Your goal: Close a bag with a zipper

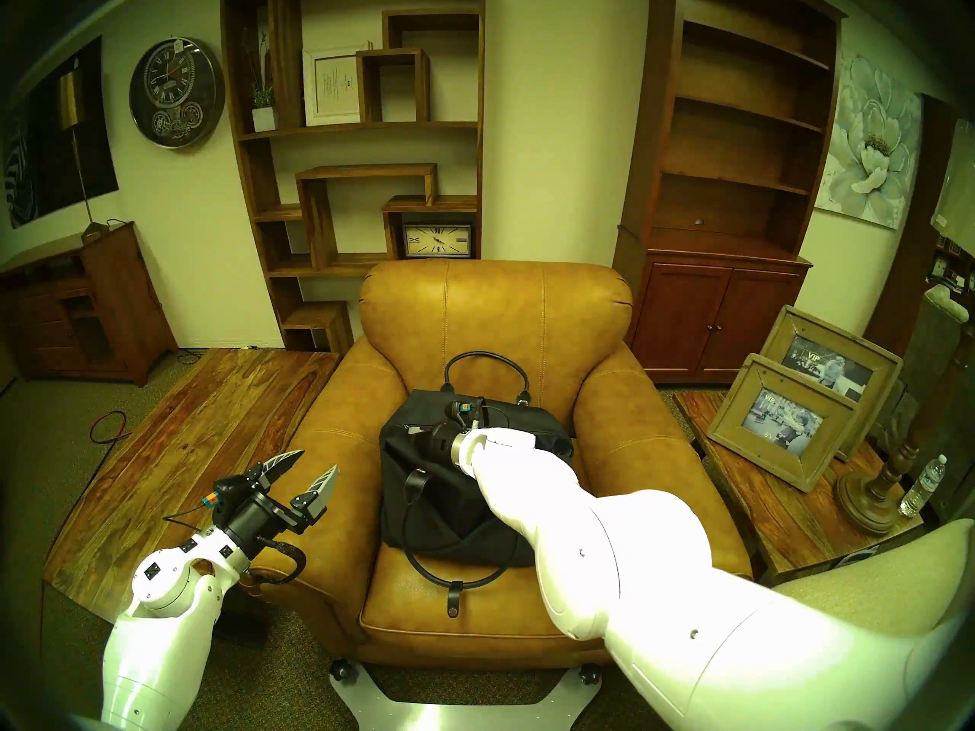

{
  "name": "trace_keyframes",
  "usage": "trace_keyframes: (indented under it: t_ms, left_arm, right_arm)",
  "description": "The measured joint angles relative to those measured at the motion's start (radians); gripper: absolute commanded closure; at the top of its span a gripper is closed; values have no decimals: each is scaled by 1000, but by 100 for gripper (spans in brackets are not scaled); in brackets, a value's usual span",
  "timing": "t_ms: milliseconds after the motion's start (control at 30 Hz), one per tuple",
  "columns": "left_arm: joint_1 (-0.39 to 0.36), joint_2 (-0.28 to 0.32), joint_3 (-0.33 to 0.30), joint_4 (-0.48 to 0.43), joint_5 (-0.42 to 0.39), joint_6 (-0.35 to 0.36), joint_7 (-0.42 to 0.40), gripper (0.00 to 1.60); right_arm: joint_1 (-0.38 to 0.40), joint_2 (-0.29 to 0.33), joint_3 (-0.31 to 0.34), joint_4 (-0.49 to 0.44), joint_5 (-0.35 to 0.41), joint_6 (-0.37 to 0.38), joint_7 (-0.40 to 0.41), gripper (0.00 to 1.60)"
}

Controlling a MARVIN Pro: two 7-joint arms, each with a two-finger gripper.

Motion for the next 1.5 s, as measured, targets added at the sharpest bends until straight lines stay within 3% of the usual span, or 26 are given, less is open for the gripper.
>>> trace_keyframes:
  t_ms: [500,767,1500]
  left_arm:
    - [0,-1,-1,0,1,0,-2,0]
    - [-1,-1,-1,0,1,0,-3,0]
    - [-2,-3,-2,0,3,0,-6,0]
  right_arm:
    - [-10,30,-1,-46,-23,5,33,160]
    - [-32,51,-2,-89,-26,55,55,160]
    - [-163,88,-19,-361,-83,201,47,160]
